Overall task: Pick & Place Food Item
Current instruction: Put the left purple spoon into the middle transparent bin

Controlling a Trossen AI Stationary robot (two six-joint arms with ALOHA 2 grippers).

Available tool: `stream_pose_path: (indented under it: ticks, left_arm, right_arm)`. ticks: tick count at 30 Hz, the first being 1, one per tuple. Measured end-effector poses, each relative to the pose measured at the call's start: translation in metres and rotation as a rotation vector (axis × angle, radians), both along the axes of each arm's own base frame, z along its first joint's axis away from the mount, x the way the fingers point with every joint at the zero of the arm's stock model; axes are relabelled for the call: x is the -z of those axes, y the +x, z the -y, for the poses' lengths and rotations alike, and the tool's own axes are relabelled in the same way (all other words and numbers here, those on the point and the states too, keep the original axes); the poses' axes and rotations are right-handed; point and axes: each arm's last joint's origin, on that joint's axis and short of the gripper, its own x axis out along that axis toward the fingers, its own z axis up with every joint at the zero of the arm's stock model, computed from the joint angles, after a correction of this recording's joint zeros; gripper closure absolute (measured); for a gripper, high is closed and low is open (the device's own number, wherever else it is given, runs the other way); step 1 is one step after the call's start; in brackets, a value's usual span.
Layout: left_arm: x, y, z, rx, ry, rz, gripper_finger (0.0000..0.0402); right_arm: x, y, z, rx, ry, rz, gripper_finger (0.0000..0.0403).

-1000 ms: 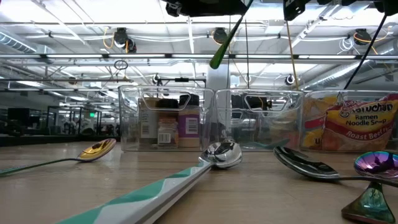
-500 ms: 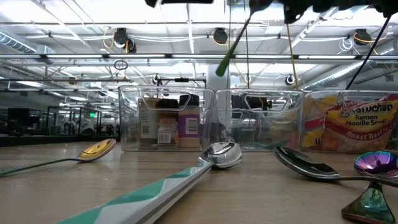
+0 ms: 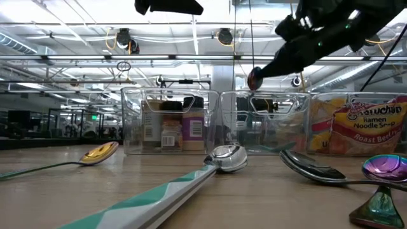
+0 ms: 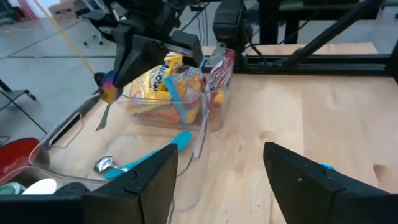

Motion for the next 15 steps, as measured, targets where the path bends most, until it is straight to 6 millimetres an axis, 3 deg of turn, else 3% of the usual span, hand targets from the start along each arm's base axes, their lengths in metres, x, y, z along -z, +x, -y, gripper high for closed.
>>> stream_pose_path:
  ticks: [6,15]
  left_arm:
    - [0.001,0.001,-0.005,-0.014,0.0,-0.011,0.016]
    - [0.002,0.002,-0.004,0.021,-0.02,-0.021,0.016]
  right_arm:
    - [0.01,-0.004,0.025,0.039,0.077,-0.042,0.0403]
    - [0.027,0.002,0.031,0.06,0.116,-0.122,0.0402]
